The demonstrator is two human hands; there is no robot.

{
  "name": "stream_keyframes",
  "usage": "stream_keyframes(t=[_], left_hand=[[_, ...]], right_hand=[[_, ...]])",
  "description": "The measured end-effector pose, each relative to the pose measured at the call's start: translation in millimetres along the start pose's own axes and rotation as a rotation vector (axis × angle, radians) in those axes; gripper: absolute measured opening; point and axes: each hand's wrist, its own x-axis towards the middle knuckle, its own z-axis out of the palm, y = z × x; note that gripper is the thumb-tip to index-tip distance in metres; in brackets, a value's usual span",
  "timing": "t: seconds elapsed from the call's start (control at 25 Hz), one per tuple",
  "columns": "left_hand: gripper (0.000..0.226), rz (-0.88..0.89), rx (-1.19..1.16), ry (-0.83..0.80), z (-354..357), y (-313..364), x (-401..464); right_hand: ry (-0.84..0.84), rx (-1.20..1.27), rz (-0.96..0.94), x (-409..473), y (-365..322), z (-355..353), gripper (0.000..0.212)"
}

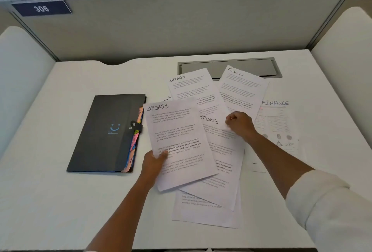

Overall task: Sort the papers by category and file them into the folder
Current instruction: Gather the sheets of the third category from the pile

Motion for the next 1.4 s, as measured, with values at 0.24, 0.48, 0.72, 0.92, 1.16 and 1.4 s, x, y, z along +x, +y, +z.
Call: stream_keyframes(t=[0.24,0.48,0.72,0.92,1.16,1.4], left_hand=[[0.025,-0.07,-0.06,-0.002,2.1,-3.8,13.9],[0.024,-0.055,-0.023,-0.028,2.1,-5.5,19.5],[0.025,-0.049,0.016,-0.015,1.7,-9.5,20.5],[0.023,-0.046,0.029,-0.012,1.7,-7.0,20.0],[0.029,-0.012,0.011,-0.053,-3.1,-5.5,17.3],[0.013,0.028,-0.033,-0.026,-4.3,0.5,7.9]], right_hand=[[0.086,-0.197,0.029,58.5,-19.6,10.4,0.044],[0.105,-0.352,0.193,82.7,-38.7,35.0,0.075],[0.12,-0.384,0.2,86.0,-44.4,53.2,0.066],[0.118,-0.205,0.159,83.0,-43.3,40.2,0.033],[0.25,0.006,0.084,67.3,-49.3,1.1,0.038],[0.355,0.324,-0.048,41.2,-36.3,-34.7,0.024]])
